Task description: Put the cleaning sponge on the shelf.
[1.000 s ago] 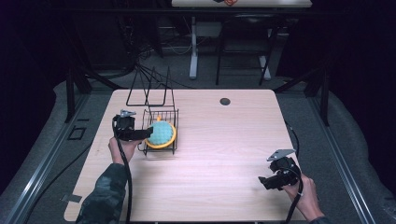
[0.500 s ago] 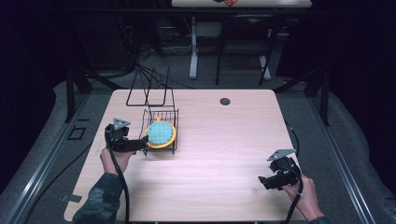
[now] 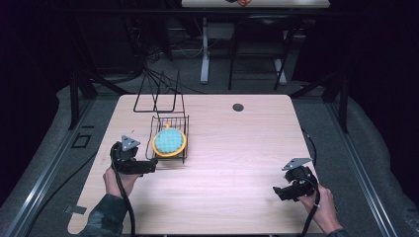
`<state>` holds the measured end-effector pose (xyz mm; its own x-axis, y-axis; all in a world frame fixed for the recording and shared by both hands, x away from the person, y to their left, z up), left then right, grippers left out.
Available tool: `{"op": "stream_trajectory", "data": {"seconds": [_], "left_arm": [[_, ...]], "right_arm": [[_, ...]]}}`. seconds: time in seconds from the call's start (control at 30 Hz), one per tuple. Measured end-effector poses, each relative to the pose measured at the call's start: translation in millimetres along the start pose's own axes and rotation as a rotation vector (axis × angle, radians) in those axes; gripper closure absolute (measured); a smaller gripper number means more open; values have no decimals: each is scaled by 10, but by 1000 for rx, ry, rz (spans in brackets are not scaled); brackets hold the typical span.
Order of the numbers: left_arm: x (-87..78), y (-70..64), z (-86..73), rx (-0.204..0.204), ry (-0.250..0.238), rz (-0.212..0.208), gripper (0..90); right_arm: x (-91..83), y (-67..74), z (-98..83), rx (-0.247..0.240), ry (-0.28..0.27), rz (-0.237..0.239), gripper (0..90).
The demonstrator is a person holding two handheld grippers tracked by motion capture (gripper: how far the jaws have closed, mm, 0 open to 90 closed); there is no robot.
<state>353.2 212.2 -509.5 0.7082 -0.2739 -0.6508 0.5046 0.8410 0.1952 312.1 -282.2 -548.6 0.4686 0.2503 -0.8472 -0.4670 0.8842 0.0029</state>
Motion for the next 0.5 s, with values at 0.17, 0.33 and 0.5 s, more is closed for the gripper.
{"op": "stream_trajectory", "data": {"seconds": [0.17, 0.33, 0.5], "left_arm": [[-88, -67, -85, 51, 26, 18, 1], [-128, -123, -161, 55, 32, -9, 0], [-157, -172, -199, 71, 41, -49, 0]], "right_arm": [[-8, 8, -4, 12, -8, -1, 135], [-18, -11, -2, 10, -20, 5, 123], [-30, -7, -1, 12, -24, 5, 117]]}}
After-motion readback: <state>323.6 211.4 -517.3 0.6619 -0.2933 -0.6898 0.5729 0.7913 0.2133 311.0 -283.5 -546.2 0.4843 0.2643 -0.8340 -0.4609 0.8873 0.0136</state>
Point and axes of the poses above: each handheld gripper's, and its own axes: x roughly forward along the jaws, z roughly out of its top, y roughly to its left, the point moved 2 cm from there along x, roughly forward along the jaws, and after that the axes turned 11 degrees about x, right-handed, at the moved point
